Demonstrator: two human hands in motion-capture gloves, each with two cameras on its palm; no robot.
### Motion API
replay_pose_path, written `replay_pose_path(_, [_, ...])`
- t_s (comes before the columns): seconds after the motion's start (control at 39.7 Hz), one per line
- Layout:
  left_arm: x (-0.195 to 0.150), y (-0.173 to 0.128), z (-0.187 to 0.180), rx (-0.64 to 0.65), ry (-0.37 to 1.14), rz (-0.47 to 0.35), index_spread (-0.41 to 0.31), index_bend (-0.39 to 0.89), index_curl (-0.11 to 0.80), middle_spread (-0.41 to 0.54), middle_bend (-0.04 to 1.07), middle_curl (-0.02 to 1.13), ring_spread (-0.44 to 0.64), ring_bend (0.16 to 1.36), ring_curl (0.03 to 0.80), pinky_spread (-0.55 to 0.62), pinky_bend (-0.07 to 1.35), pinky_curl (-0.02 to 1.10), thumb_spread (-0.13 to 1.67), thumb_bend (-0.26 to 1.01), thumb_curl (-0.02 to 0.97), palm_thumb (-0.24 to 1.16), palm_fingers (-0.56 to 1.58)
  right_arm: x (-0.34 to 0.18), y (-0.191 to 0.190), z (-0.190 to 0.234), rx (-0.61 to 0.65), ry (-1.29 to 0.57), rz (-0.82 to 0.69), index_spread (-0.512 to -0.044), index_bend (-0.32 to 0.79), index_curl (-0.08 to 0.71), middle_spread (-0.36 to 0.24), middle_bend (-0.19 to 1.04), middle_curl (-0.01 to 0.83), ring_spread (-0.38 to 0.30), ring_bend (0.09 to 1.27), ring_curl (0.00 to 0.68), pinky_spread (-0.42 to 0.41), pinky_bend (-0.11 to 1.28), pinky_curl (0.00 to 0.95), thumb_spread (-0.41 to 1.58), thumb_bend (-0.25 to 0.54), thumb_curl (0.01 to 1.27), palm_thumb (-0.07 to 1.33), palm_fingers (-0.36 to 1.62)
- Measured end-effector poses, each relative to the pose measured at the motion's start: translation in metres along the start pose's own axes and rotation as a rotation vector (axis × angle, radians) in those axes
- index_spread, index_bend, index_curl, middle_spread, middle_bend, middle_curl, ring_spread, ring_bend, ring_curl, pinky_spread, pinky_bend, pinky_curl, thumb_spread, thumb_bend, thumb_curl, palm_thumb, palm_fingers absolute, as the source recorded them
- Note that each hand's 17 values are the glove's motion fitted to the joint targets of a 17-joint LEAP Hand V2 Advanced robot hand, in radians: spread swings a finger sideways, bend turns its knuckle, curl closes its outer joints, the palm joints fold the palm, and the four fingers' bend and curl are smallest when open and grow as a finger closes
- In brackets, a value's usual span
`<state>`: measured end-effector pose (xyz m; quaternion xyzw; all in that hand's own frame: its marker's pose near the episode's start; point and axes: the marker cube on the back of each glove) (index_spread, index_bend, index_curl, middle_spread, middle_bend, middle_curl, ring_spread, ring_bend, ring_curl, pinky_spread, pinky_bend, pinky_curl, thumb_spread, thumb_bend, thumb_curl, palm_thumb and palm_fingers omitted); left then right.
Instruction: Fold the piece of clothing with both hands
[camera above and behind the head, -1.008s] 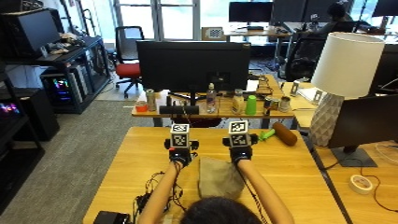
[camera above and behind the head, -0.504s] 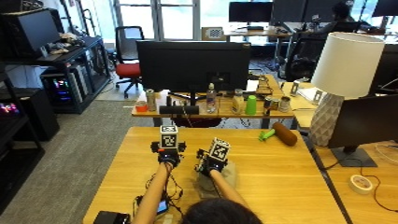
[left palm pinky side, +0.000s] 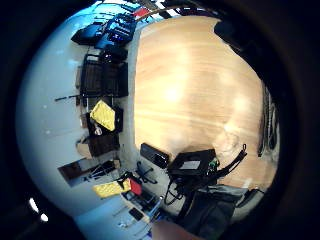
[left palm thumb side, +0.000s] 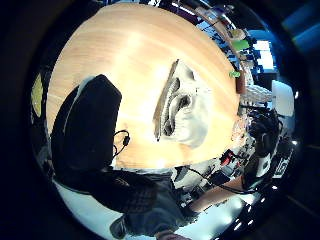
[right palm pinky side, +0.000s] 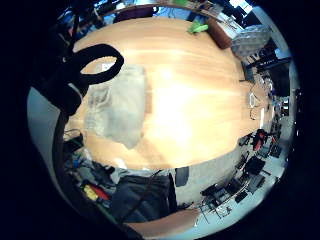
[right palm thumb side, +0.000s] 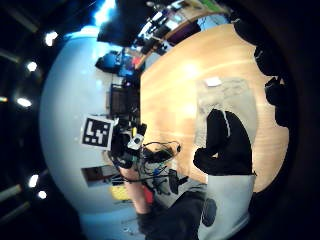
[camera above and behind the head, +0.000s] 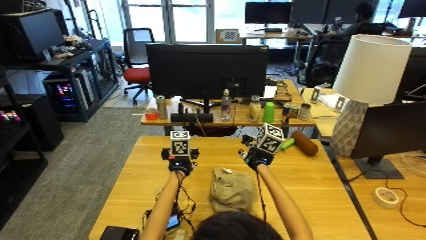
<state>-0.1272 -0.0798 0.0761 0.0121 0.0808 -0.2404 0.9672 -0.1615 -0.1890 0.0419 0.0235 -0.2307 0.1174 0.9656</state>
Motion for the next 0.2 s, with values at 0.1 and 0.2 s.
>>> replay_pose_path(0.1, [0.004,-0.001,-0.003,0.007,0.005,0.000,-0.069,0.17,0.379,0.114,0.15,0.25,0.22,0.56,0.312,0.24,0.42,0.36,1.40,-0.01,0.193,0.25,0.26,0.023,-0.008,-0.020,0.101,0.014,-0.015,-0.243,0.02,0.009,-0.047,0.34,0.479,-0.145,0.86,0.417,-0.195,0.93,0.396,1.09,-0.016,0.49,0.93,0.78])
replay_pose_path(0.2, [0.005,-0.002,-0.004,0.004,0.004,0.000,-0.069,0.17,0.378,0.114,0.15,0.25,0.22,0.56,0.313,0.24,0.42,0.36,1.40,-0.01,0.192,0.25,0.26,0.031,-0.008,-0.031,0.117,0.022,0.004,-0.246,0.03,0.019,-0.041,0.32,0.472,-0.137,0.81,0.408,-0.176,0.91,0.390,1.11,-0.016,0.49,0.92,0.76])
